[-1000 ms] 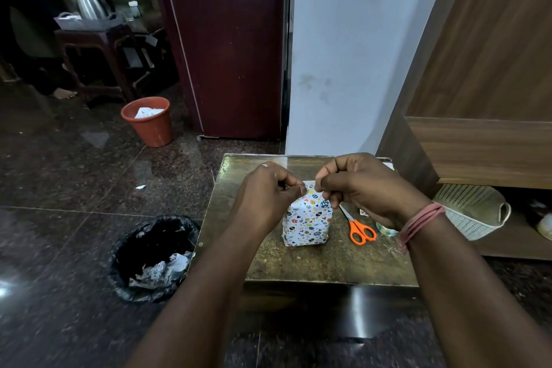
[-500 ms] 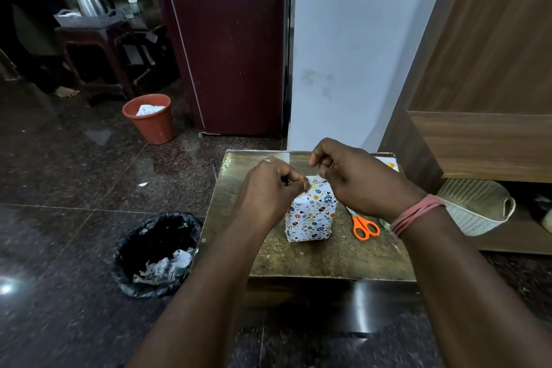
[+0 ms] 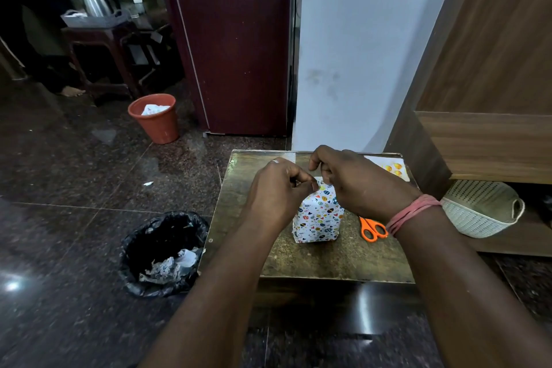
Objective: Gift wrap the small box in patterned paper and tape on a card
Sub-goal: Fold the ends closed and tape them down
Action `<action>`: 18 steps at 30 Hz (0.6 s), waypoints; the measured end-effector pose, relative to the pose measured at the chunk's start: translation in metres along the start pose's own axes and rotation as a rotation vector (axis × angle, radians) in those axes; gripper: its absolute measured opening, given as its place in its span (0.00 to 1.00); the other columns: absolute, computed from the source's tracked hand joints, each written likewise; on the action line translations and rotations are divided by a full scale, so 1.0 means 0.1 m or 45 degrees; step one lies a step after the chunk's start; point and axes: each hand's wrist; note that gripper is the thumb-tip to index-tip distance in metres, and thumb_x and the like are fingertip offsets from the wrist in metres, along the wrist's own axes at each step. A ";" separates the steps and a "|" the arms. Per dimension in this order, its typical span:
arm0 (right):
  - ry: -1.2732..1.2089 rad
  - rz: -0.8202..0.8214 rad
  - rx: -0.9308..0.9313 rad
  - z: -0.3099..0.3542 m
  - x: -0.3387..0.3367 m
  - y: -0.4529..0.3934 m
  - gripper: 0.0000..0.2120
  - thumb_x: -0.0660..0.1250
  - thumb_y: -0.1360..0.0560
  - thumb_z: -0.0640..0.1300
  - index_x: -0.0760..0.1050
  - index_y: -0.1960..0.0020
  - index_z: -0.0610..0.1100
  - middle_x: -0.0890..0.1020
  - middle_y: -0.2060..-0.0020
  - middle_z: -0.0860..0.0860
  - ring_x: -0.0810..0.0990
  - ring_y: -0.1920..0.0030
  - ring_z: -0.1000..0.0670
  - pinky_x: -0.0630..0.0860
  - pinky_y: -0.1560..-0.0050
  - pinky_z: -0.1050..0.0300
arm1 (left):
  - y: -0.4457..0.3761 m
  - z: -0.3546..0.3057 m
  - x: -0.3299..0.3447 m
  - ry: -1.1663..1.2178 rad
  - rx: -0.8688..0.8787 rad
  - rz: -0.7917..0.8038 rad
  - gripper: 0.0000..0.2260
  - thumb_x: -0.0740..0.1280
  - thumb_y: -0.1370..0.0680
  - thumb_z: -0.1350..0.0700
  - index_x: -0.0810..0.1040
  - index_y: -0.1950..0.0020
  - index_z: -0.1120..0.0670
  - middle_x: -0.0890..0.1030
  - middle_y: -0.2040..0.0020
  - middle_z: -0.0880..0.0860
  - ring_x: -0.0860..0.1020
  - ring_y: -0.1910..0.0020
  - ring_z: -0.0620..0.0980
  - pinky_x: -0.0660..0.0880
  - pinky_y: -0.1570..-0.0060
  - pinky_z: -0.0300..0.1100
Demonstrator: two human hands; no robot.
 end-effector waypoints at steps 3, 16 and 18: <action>-0.059 -0.032 -0.003 -0.01 -0.07 0.03 0.24 0.60 0.27 0.29 0.68 0.44 0.58 0.75 0.59 0.55 0.72 0.57 0.55 0.74 0.58 0.47 | 0.00 -0.02 0.01 -0.020 0.013 -0.005 0.12 0.75 0.24 0.57 0.83 0.65 0.43 0.85 0.61 0.44 0.81 0.62 0.44 0.82 0.58 0.49; -0.099 0.049 -0.027 -0.02 0.00 0.04 0.24 0.59 0.29 0.29 0.65 0.43 0.55 0.72 0.60 0.55 0.71 0.60 0.52 0.75 0.57 0.42 | 0.01 -0.01 0.00 -0.040 0.010 -0.003 0.08 0.75 0.24 0.57 0.86 0.61 0.46 0.83 0.63 0.44 0.78 0.64 0.43 0.79 0.59 0.45; -0.083 0.048 -0.020 -0.06 0.03 0.02 0.25 0.60 0.29 0.29 0.64 0.42 0.55 0.71 0.60 0.56 0.72 0.59 0.52 0.76 0.57 0.40 | 0.00 -0.01 0.00 -0.047 0.007 -0.001 0.09 0.74 0.23 0.58 0.86 0.61 0.46 0.84 0.63 0.43 0.80 0.63 0.43 0.80 0.58 0.45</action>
Point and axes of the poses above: each hand's wrist, its own y-axis away from the middle knuckle, its own x-axis out of the palm, z = x × y
